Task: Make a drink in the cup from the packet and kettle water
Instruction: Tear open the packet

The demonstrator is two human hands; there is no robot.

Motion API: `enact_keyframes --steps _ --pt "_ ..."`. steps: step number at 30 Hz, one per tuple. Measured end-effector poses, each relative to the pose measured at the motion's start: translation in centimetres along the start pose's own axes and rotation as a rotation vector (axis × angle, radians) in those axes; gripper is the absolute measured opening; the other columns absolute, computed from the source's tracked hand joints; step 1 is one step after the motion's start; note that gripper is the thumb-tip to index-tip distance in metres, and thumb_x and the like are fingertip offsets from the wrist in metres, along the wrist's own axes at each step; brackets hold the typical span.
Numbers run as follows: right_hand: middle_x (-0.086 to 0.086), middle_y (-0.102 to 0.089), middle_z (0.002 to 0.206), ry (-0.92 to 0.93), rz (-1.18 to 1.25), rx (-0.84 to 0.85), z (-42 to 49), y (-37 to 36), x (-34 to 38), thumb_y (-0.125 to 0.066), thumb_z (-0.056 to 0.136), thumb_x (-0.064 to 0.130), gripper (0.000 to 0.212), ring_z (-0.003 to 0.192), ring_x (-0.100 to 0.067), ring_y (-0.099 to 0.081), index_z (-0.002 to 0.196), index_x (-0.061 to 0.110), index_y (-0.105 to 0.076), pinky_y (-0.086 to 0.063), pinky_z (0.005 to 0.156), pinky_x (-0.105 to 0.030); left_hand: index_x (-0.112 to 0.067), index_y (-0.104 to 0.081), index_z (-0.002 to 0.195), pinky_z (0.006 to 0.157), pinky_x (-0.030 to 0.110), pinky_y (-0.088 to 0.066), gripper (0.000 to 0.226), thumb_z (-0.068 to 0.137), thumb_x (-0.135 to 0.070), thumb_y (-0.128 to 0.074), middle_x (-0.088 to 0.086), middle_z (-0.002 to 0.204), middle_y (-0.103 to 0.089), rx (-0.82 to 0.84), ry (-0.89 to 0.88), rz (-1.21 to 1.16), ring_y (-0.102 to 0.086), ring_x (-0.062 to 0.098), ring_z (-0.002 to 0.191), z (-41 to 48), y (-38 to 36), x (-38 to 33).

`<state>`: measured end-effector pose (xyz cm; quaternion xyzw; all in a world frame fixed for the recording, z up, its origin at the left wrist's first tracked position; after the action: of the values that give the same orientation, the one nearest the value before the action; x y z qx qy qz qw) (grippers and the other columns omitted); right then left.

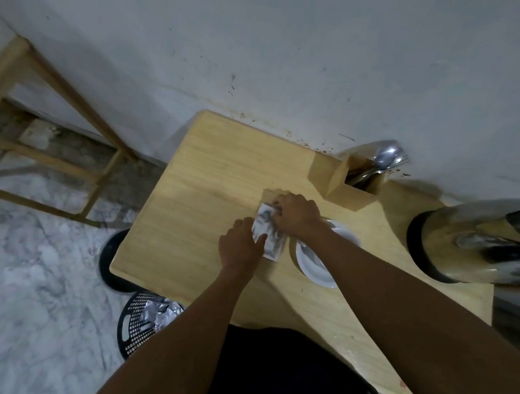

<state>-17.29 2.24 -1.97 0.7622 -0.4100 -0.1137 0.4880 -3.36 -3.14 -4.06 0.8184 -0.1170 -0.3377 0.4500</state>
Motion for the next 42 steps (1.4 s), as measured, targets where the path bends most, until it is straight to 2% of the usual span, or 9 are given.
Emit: enact_keyframes --steps 4,10,12,15,19,24,32,38,42 --pt "0.0 -0.066 0.105 -0.006 0.11 -0.009 0.1 0.0 0.2 -0.058 0.092 0.031 0.015 0.101 -0.025 -0.06 0.1 0.023 -0.068 -0.041 0.083 -0.034 -0.017 -0.054 0.116 0.086 0.04 -0.045 0.038 0.089 -0.043 -0.054 0.007 0.112 -0.061 -0.011 0.021 -0.029 -0.061 0.029 0.101 0.3 0.4 0.0" --pt "0.002 -0.069 0.081 0.069 0.611 -0.056 -2.2 2.4 -0.4 -0.07 0.087 0.021 0.01 0.075 -0.009 -0.063 0.085 0.012 -0.074 -0.051 0.072 -0.028 -0.016 -0.065 0.117 0.088 0.04 -0.046 0.045 0.087 -0.047 -0.049 0.015 0.109 -0.063 -0.098 -0.092 -0.207 -0.055 0.032 0.101 2.1 3.4 0.0" --pt "0.006 -0.067 0.073 0.094 0.736 -0.083 -3.6 3.6 -0.3 -0.071 0.087 0.018 0.009 0.061 0.003 -0.058 0.084 0.011 -0.075 -0.045 0.061 -0.014 -0.016 -0.071 0.108 0.083 0.024 -0.044 0.039 0.089 -0.042 -0.049 0.011 0.102 -0.069 -0.053 -0.193 -0.343 -0.059 0.024 0.096 2.8 4.7 -0.4" --pt "0.005 -0.071 0.076 0.106 0.808 -0.111 -5.4 4.9 -0.3 -0.07 0.088 0.021 0.008 0.064 0.0 -0.062 0.086 0.014 -0.075 -0.047 0.063 -0.016 -0.012 -0.071 0.103 0.061 0.005 -0.04 0.026 0.095 -0.029 -0.053 0.003 0.092 -0.071 0.124 -0.222 -0.525 -0.061 0.002 0.075 2.4 6.8 -2.0" --pt "0.004 -0.074 0.086 0.137 0.804 -0.211 -7.5 7.4 -0.4 -0.067 0.091 0.027 0.016 0.081 -0.011 -0.069 0.095 0.013 -0.076 -0.053 0.074 -0.024 -0.012 -0.072 0.097 0.067 0.019 -0.045 0.022 0.095 -0.026 -0.055 0.002 0.087 -0.072 0.201 -0.3 -0.564 -0.062 0.005 0.073 1.3 8.8 -4.1" --pt "0.011 -0.072 0.081 0.169 0.738 -0.244 -10.7 9.4 -0.5 -0.066 0.092 0.03 0.014 0.071 0.005 -0.063 0.091 0.021 -0.076 -0.045 0.061 -0.008 -0.012 -0.071 0.092 0.069 0.017 -0.045 0.021 0.095 -0.025 -0.054 -0.003 0.082 -0.069 0.2 -0.427 -0.595 -0.058 0.0 0.072 -1.1 10.9 -6.8" --pt "0.02 -0.066 0.082 0.253 0.405 -0.371 -14.3 12.9 -0.4 -0.068 0.086 0.034 0.012 0.078 -0.003 -0.062 0.097 0.037 -0.067 -0.054 0.072 -0.029 -0.021 -0.07 0.093 0.084 0.044 -0.052 0.022 0.096 -0.029 -0.05 0.002 0.091 -0.072 0.172 -0.54 -0.474 -0.064 0.022 0.088 -3.6 12.4 -9.3" --pt "0.018 -0.067 0.077 0.271 0.377 -0.381 -15.1 14.4 -0.6 -0.07 0.081 0.046 0.014 0.075 0.002 -0.062 0.091 0.035 -0.071 -0.052 0.07 -0.024 -0.02 -0.069 0.1 0.076 0.038 -0.053 0.021 0.098 -0.022 -0.048 0.005 0.093 -0.072 0.128 -0.598 -0.46 -0.065 0.022 0.087 -4.9 13.3 -10.6" --pt "0.017 -0.068 0.074 0.269 0.37 -0.363 -15.2 14.9 -0.6 -0.072 0.085 0.03 0.001 0.073 0.0 -0.063 0.085 0.029 -0.073 -0.048 0.067 -0.023 -0.021 -0.066 0.099 0.073 0.042 -0.052 0.02 0.098 -0.025 -0.046 0.004 0.087 -0.07 0.089 -0.631 -0.427 -0.064 0.022 0.082 -5.2 13.3 -10.7"
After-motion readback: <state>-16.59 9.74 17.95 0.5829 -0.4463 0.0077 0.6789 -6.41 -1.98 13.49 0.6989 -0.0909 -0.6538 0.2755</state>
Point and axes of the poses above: each hand's wrist, its own z-axis towards the middle knuckle, its own y-axis out of the back of the hand, x = y × z, the point moved 5 cm from there along z, towards the middle knuckle
